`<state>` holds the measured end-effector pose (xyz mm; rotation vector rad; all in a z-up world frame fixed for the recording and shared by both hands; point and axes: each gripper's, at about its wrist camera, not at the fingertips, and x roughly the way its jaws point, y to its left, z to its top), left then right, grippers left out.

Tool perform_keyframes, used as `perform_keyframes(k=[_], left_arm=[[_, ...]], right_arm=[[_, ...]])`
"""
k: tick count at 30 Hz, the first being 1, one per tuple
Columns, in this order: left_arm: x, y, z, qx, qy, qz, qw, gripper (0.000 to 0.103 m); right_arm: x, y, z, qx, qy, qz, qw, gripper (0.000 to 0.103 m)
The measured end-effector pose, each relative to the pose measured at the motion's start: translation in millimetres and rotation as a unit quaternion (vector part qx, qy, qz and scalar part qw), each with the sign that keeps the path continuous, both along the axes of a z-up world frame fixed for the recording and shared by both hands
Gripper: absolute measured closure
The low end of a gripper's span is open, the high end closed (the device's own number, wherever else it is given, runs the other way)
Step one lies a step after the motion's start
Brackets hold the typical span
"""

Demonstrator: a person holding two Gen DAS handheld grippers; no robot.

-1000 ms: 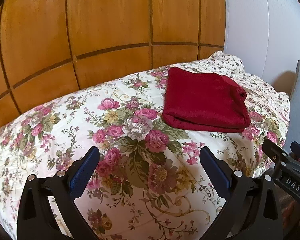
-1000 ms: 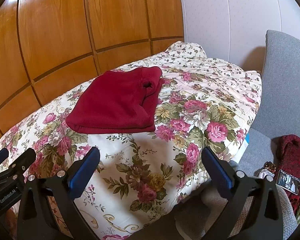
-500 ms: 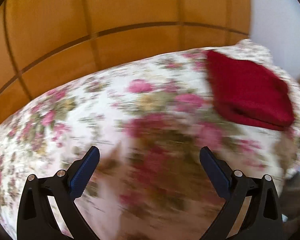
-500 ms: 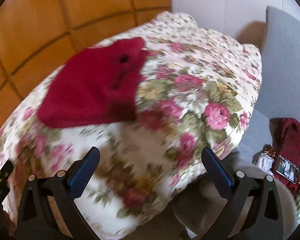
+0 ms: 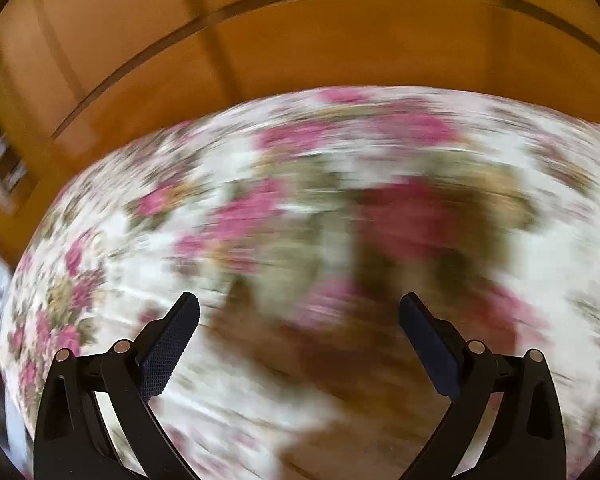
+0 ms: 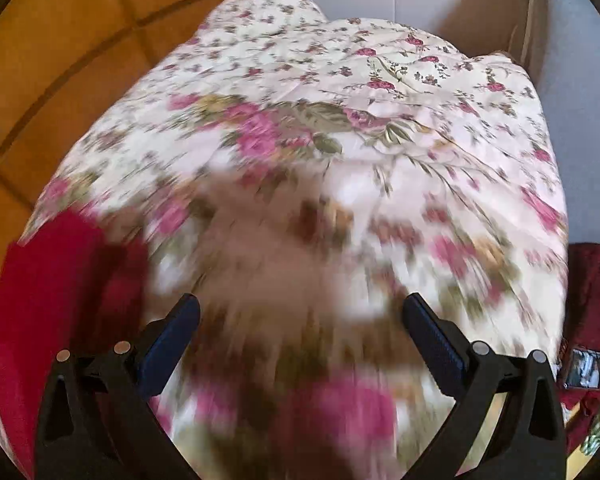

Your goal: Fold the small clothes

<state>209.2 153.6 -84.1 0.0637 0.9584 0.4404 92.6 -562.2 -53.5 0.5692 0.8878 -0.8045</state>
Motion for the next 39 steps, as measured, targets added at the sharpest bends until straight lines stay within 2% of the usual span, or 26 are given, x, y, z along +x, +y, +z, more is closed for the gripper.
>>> perform_keyframes(k=[1, 3, 4, 5, 7, 10, 12, 13, 15, 19, 24, 39], left_arm=[[1, 22, -4, -0.027, 0.0, 0.016, 0.9995, 0.003], [-2, 54, -12, -0.132, -0.022, 0.021, 0.9908, 0.003], [-8, 64, -12, -0.163, -0.047, 0.027, 0.9852, 0.003], [-12, 65, -9, -0.169, -0.061, 0.026, 0.9833, 0.003], [-8, 57, -10, -0.139, -0.04, 0.026, 0.9891, 0.003], [-4, 42, -8, -0.086, -0.022, 0.024, 0.9957, 0.003], [-5, 44, -7, -0.092, -0.021, 0.024, 0.9952, 0.003], [-7, 48, -7, -0.109, -0.024, 0.024, 0.9934, 0.003], [-5, 55, -8, -0.127, -0.03, 0.025, 0.9911, 0.003], [-8, 50, -6, -0.113, -0.025, 0.024, 0.9929, 0.003], [-14, 40, -3, -0.117, -0.026, 0.025, 0.9925, 0.003], [-8, 52, -7, -0.118, -0.027, 0.024, 0.9924, 0.003]], right_arm=[[6, -4, -3, -0.015, 0.003, -0.001, 1.0, 0.002], [19, -13, -15, -0.033, 0.028, -0.011, 0.999, 0.002], [22, -10, -20, -0.048, 0.042, -0.015, 0.998, 0.002], [25, -8, -18, -0.063, 0.047, -0.016, 0.997, 0.002], [24, 0, -16, -0.086, 0.064, -0.017, 0.994, 0.002], [15, -4, -19, -0.063, 0.043, -0.017, 0.997, 0.002], [9, -8, -19, -0.048, 0.024, -0.018, 0.998, 0.002], [6, -6, -19, -0.049, 0.021, -0.018, 0.998, 0.002], [10, -5, -19, -0.053, 0.03, -0.016, 0.998, 0.002], [19, -7, -21, -0.053, 0.03, -0.015, 0.998, 0.002], [17, -7, -20, -0.053, 0.029, -0.015, 0.998, 0.002], [16, -6, -20, -0.053, 0.03, -0.015, 0.998, 0.002]])
